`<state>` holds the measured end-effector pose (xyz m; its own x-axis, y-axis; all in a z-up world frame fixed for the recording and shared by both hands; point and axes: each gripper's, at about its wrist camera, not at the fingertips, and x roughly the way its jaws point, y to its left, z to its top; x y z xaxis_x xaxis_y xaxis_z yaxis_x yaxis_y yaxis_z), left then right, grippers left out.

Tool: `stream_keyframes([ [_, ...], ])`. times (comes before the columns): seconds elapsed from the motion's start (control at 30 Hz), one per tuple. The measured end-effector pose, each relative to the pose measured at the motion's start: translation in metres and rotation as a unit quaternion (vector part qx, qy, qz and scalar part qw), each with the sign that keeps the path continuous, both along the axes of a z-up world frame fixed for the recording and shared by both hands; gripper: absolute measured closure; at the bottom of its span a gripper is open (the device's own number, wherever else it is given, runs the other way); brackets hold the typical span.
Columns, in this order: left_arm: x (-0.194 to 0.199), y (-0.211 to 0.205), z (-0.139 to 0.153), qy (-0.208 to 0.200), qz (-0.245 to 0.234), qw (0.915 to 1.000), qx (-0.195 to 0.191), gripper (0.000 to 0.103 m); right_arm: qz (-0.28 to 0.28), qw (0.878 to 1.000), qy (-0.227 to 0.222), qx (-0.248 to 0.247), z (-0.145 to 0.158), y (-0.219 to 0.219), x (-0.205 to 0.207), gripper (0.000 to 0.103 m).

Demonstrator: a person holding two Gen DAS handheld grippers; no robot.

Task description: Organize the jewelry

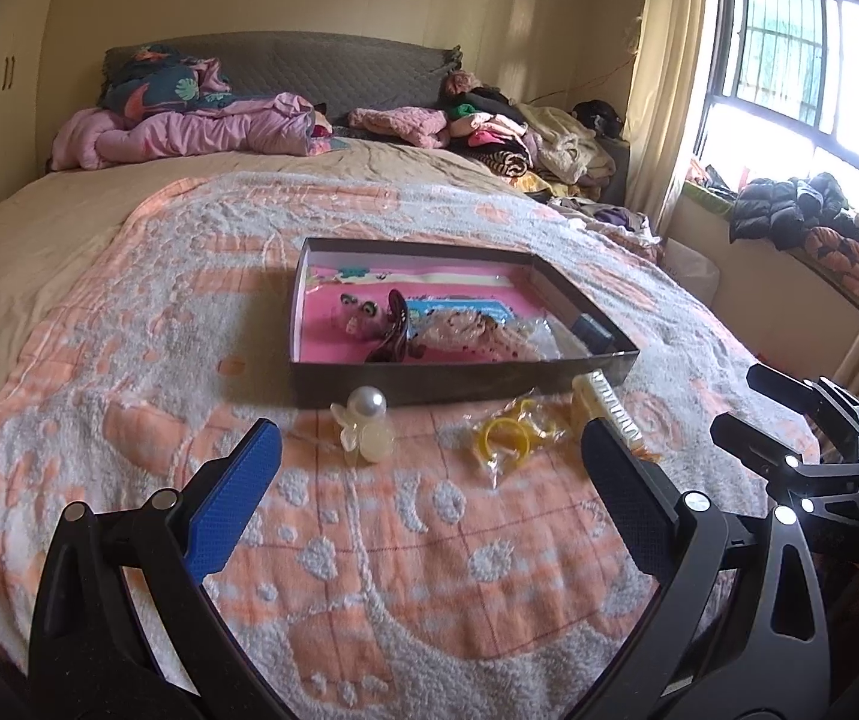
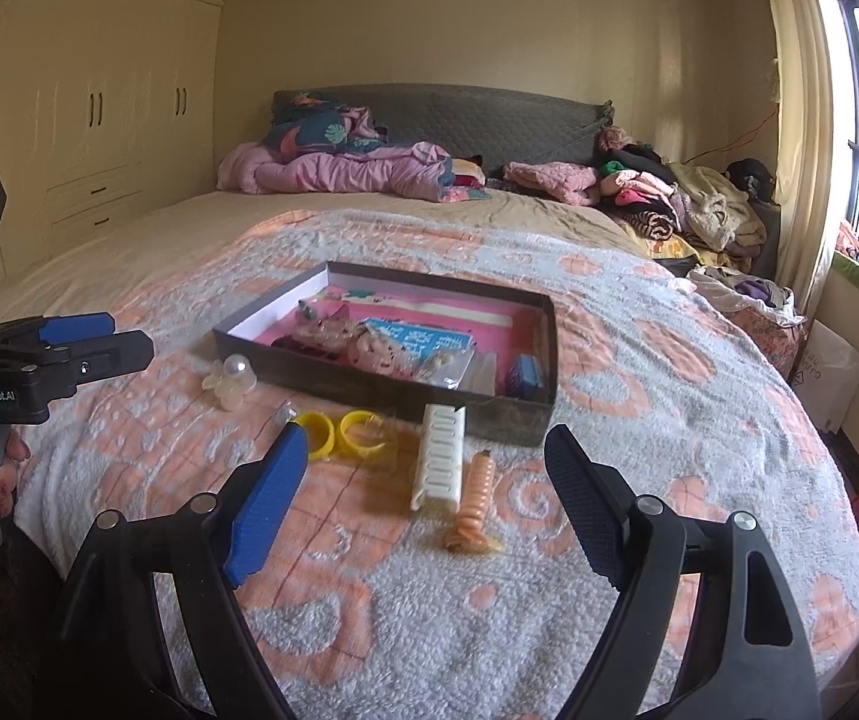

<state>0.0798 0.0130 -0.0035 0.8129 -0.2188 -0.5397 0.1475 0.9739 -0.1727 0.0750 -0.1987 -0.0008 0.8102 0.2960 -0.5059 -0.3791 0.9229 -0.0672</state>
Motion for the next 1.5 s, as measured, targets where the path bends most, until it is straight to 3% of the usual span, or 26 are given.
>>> stream_keyframes([
  [0.47, 0.004, 0.016, -0.023, 0.027, 0.025, 0.9993, 0.002, 0.011, 0.014, 0.999, 0.035, -0.005, -0.023, 0.010, 0.016, 0.025],
  [0.9, 0.034, 0.026, -0.048, 0.057, 0.030, 0.9979, -0.003, 0.011, 0.011, 0.996, 0.088, -0.026, -0.057, 0.019, 0.061, 0.060],
  [1.2, 0.061, 0.018, -0.057, 0.064, 0.017, 0.9978, -0.004, 0.012, 0.003, 0.994, 0.100, -0.040, -0.067, 0.019, 0.088, 0.069],
  [1.33, 0.073, 0.017, -0.060, 0.070, 0.014, 0.9974, -0.006, 0.024, 0.003, 0.993, 0.108, -0.043, -0.071, 0.023, 0.099, 0.074],
  [1.5, 0.087, 0.015, -0.065, 0.080, 0.011, 0.9967, -0.007, 0.029, 0.008, 0.992, 0.115, -0.045, -0.074, 0.028, 0.107, 0.076],
])
